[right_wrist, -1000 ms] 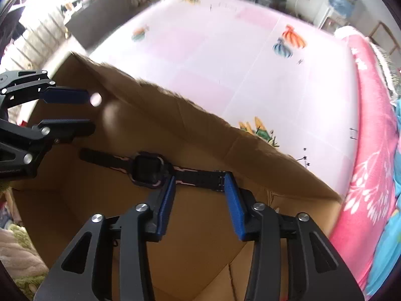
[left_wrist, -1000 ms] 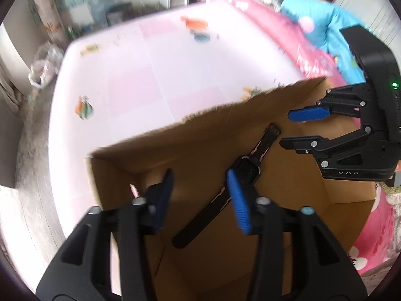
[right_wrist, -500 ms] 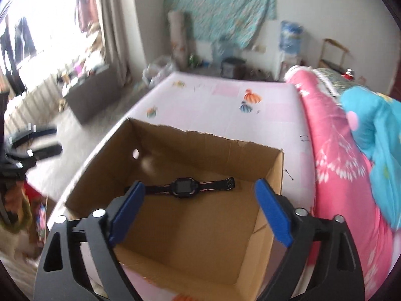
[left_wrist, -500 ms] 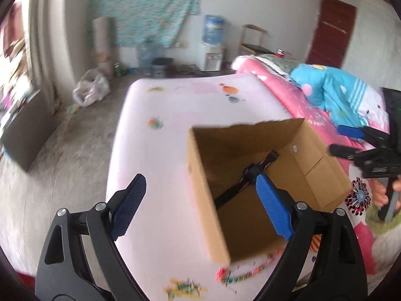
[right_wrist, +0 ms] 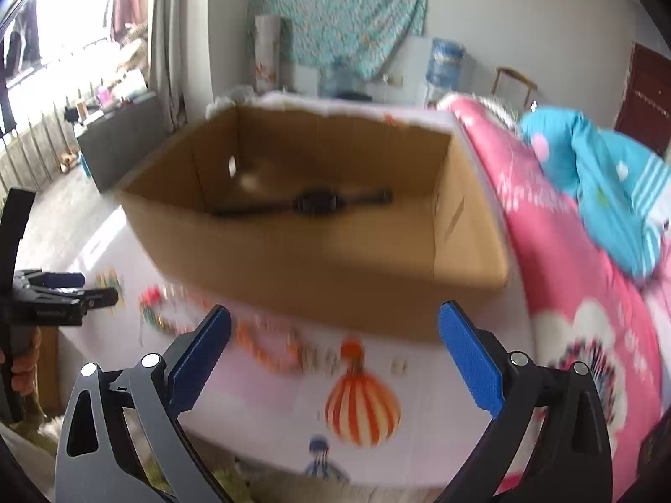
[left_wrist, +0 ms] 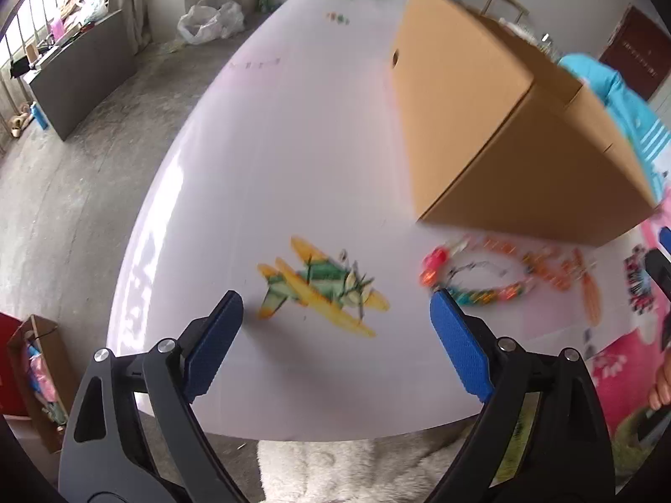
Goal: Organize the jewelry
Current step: 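Withdraw the right tool from the box back toward the bracelets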
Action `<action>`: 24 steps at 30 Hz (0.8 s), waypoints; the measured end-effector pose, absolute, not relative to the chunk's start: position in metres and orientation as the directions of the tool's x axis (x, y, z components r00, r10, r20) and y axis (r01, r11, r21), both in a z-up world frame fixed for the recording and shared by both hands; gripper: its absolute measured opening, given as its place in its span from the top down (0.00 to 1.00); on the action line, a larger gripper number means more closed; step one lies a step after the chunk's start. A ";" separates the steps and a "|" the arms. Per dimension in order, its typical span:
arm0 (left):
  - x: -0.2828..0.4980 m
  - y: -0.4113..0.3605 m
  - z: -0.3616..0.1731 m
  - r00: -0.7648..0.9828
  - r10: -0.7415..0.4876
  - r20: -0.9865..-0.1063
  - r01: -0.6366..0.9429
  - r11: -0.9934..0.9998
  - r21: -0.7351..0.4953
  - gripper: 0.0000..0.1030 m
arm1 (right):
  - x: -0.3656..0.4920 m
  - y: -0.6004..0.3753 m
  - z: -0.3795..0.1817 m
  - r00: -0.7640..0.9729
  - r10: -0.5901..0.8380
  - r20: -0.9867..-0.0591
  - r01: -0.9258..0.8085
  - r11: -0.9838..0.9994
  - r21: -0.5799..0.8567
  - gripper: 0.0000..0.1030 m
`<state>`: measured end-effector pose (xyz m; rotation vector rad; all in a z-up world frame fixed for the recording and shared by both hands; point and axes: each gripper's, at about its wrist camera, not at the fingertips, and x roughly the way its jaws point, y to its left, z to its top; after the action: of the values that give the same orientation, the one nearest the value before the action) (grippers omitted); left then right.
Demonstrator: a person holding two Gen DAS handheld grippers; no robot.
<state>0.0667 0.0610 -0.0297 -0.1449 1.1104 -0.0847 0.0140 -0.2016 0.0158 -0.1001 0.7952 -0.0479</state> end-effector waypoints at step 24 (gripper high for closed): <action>0.055 0.044 -0.045 0.514 -0.023 -0.858 0.062 0.998 0.011 0.07 | 0.001 -0.174 -0.021 0.679 0.043 -0.733 -0.029 0.999 0.032 0.07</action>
<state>0.0555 0.0440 -0.0449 0.0417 1.0299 -0.0512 0.0014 -0.1738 -0.0213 0.0183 0.8230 0.0402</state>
